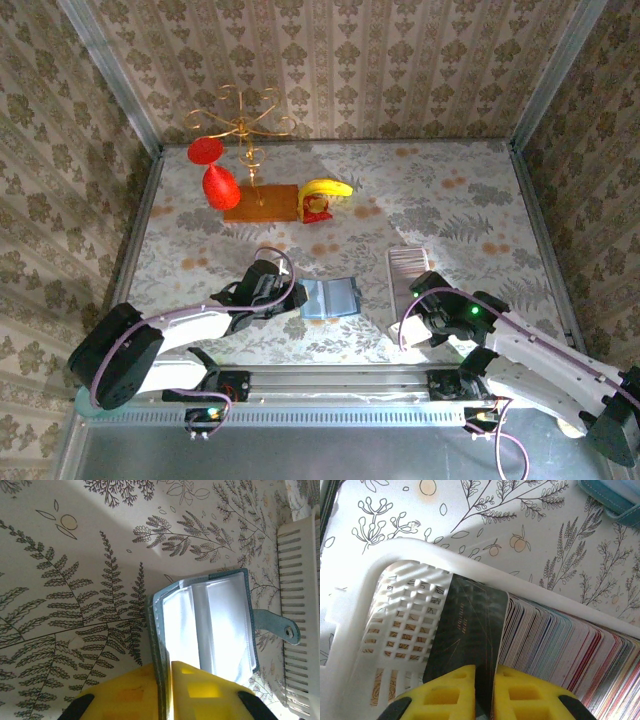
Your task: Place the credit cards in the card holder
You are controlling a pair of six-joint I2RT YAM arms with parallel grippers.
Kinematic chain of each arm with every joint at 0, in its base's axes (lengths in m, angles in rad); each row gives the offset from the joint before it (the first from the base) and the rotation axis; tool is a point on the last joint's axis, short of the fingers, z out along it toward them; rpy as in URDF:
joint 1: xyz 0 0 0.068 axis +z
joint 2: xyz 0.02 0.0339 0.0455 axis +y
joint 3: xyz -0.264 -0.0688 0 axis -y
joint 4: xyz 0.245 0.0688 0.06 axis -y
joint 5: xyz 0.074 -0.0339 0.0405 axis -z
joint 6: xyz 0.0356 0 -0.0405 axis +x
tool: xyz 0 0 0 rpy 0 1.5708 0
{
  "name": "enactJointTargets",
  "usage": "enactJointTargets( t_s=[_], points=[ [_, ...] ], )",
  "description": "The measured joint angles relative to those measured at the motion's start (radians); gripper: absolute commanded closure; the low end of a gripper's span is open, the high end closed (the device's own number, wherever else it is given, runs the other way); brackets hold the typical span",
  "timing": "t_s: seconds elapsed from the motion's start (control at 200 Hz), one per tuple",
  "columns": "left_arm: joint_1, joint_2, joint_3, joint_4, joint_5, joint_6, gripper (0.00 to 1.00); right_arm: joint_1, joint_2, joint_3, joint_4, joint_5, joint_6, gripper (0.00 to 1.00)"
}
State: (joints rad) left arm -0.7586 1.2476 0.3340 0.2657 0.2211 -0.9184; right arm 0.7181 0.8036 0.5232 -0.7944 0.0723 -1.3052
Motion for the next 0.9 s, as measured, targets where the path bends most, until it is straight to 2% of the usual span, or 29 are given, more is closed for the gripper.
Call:
enactJointTargets(
  t_s=[0.405, 0.9],
  points=[
    [0.000, 0.000, 0.000, 0.000, 0.000, 0.000, 0.86, 0.000, -0.019, 0.017, -0.030, 0.000, 0.018, 0.89],
    [-0.001, -0.053, -0.013, -0.055, -0.010, 0.014, 0.63, 0.000, -0.047, 0.069, -0.131, -0.036, 0.106, 1.00]
  ],
)
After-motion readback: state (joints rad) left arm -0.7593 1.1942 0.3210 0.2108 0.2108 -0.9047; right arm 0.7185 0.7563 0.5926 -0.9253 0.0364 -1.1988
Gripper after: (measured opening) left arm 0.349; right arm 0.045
